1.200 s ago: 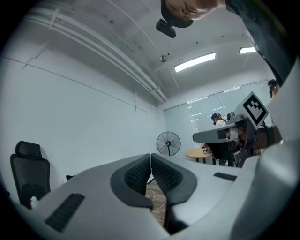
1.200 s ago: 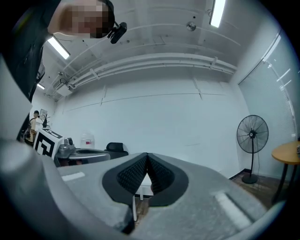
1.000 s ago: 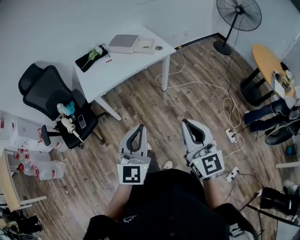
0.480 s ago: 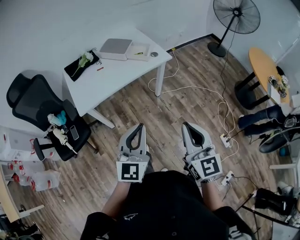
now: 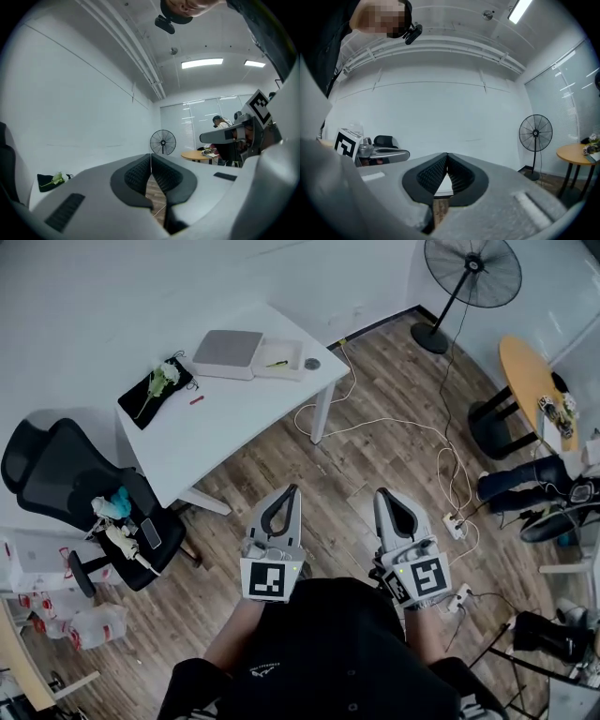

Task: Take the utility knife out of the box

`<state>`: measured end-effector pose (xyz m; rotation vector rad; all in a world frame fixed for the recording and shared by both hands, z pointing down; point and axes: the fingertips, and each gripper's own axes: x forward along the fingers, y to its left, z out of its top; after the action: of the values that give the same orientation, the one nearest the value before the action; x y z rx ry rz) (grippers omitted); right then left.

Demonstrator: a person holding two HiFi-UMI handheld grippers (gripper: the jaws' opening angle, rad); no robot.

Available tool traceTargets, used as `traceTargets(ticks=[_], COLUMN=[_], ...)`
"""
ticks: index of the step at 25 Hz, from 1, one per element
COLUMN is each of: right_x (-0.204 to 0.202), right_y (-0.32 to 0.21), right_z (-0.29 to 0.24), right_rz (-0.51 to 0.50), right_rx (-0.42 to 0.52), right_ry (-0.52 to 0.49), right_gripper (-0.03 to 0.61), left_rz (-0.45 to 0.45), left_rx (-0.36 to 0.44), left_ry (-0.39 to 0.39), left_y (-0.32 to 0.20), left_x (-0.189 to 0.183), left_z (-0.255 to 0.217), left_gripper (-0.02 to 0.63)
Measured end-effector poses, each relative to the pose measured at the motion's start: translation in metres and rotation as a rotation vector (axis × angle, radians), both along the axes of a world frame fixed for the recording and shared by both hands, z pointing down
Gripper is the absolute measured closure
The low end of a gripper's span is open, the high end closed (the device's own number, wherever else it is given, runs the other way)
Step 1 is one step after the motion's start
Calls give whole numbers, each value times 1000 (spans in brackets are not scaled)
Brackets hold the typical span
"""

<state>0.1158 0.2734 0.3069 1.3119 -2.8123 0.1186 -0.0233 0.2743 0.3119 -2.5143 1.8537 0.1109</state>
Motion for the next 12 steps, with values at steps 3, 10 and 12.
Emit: traceTargets(ticks=[3, 10, 12], right_x=[-13, -24, -27], right_y=[-20, -53, -61], right_z=[1, 3, 4], right_rz=[27, 86, 85], right_rx=[-2, -7, -15], right_ry=[-3, -25, -30], right_gripper=[574, 574, 574], left_rz=[30, 41, 27], left_rx=[-5, -20, -31], left_ry=[4, 18, 23], left_y=[-20, -49, -53], left_x=[-12, -41, -48], left_z=[0, 4, 6], left_gripper=[606, 607, 606])
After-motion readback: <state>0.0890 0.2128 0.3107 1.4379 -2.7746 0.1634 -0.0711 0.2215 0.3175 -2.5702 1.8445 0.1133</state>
